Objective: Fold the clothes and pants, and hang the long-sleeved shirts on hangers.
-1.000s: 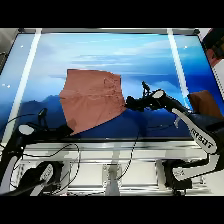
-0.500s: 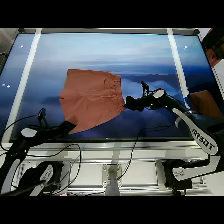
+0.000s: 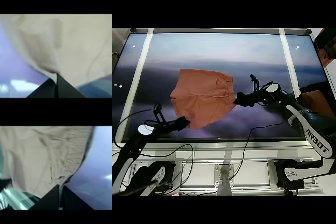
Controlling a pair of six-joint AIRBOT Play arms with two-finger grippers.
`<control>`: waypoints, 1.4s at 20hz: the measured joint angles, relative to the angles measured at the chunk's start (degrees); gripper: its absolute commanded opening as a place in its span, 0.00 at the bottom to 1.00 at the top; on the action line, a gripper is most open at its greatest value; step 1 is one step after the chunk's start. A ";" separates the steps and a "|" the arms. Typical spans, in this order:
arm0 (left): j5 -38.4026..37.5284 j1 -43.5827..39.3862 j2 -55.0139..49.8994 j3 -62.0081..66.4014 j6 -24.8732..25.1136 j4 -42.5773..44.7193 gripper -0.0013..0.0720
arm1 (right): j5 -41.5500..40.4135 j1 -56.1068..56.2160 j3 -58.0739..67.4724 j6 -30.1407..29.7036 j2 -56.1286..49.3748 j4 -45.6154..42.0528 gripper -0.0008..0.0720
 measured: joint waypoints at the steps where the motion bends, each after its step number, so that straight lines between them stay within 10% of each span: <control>1: 0.02 -0.15 0.37 2.99 0.87 -0.17 0.05 | 0.11 -0.11 0.83 -0.22 1.66 -0.09 0.04; 15: -1.70 -0.31 16.39 45.55 7.10 -0.57 0.04 | -0.50 -2.82 13.94 2.84 46.90 -3.98 0.04; 23: -16.59 -0.31 22.47 46.12 -7.54 4.92 0.04 | 12.37 -2.89 5.90 17.46 53.00 -9.55 0.04; 28: -17.90 -3.61 8.83 40.54 -10.99 7.30 0.05 | 5.51 -2.89 -6.88 20.83 46.38 -10.54 0.04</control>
